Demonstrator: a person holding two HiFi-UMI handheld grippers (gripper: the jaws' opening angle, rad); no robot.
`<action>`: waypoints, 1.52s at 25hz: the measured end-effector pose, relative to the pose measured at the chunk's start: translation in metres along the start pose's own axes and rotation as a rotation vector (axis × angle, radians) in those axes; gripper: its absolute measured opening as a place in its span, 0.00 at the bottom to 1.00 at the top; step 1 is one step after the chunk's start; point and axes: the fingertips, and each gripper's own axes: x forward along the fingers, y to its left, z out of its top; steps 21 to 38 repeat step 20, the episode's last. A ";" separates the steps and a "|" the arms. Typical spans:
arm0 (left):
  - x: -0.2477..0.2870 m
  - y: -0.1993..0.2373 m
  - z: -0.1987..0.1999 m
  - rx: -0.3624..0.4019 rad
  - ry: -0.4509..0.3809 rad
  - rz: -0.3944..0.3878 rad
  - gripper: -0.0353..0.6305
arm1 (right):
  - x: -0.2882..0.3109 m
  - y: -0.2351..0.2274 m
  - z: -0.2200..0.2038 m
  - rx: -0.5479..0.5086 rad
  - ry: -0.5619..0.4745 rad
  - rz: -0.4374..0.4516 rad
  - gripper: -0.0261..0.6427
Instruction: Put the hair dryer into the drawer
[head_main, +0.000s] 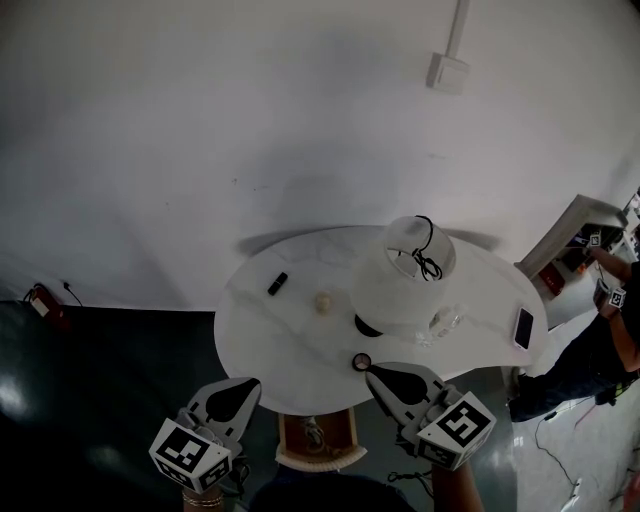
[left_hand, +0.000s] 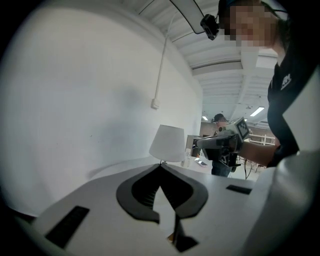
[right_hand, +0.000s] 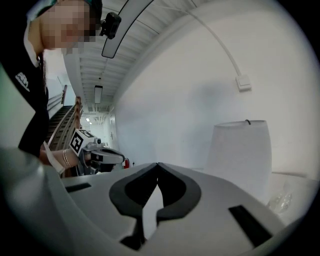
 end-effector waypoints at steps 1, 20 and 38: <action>-0.001 0.001 0.001 -0.003 -0.005 0.003 0.08 | -0.001 -0.001 0.003 0.008 -0.015 0.001 0.07; 0.007 -0.005 0.005 -0.019 -0.032 0.015 0.08 | -0.014 -0.007 0.013 -0.035 -0.035 -0.019 0.07; 0.007 -0.005 0.005 -0.019 -0.032 0.015 0.08 | -0.014 -0.007 0.013 -0.035 -0.035 -0.019 0.07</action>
